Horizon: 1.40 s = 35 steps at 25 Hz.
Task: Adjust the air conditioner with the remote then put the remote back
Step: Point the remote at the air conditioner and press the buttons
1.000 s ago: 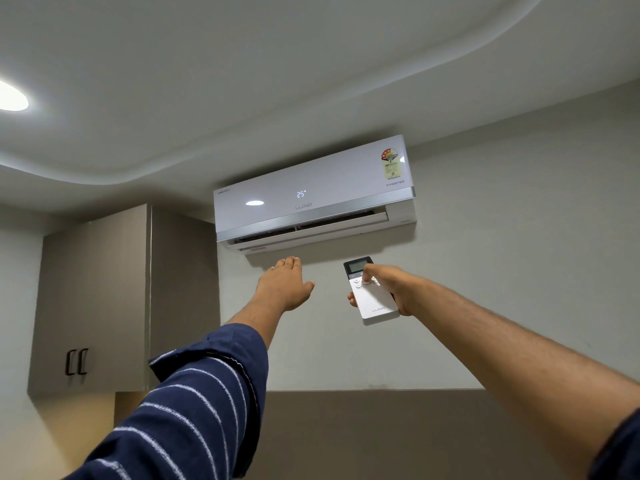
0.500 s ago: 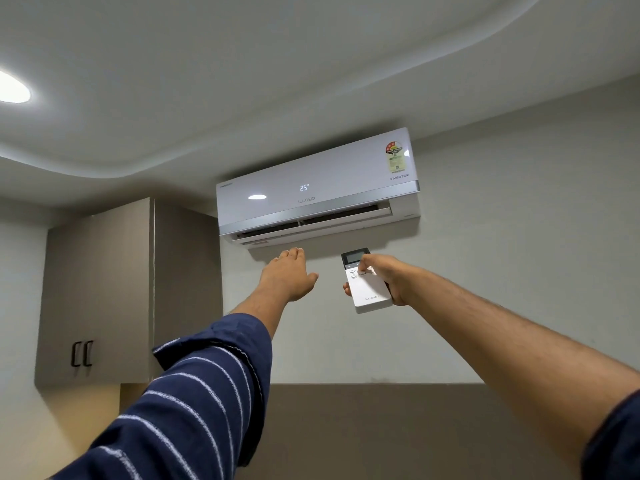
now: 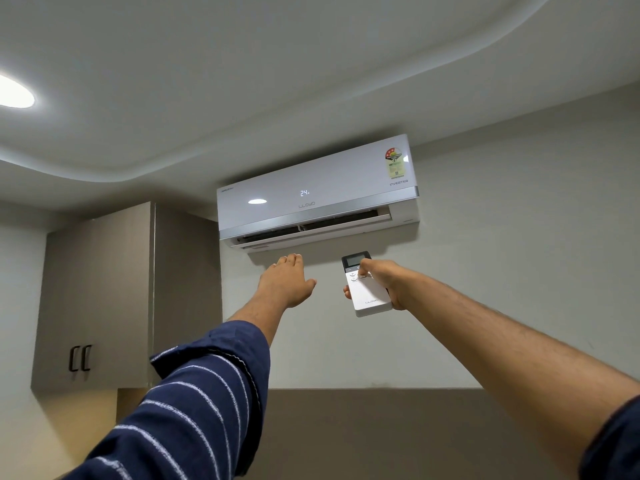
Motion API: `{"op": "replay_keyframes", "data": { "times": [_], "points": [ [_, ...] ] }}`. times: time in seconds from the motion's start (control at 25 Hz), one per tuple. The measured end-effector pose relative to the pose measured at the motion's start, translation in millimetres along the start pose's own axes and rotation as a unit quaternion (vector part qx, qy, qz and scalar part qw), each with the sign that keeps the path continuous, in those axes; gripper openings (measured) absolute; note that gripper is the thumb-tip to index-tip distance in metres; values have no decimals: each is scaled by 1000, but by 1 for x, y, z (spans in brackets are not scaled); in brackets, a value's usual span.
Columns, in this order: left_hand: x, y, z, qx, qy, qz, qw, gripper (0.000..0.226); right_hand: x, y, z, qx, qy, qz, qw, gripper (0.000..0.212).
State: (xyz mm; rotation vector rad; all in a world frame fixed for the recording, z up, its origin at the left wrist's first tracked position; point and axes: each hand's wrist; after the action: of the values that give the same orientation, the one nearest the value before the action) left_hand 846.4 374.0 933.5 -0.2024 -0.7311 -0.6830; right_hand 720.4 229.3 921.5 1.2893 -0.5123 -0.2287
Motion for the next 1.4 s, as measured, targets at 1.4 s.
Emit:
{"op": "replay_keyframes", "data": {
  "times": [1.4],
  "points": [
    [-7,4,-2,-5,5,2,1000,71,-2,-4,-1,24,2,-7,1000,16]
  ]
}}
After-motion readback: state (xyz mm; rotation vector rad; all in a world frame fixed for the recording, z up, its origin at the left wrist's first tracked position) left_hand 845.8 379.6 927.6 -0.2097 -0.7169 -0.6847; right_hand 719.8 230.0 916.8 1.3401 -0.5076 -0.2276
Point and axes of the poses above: each hand's wrist, its own x-axis towards the middle knuckle, its own z-axis out of the back of the hand, y = z × x, and after that the axes turned 8 degrees about -x, right-handed
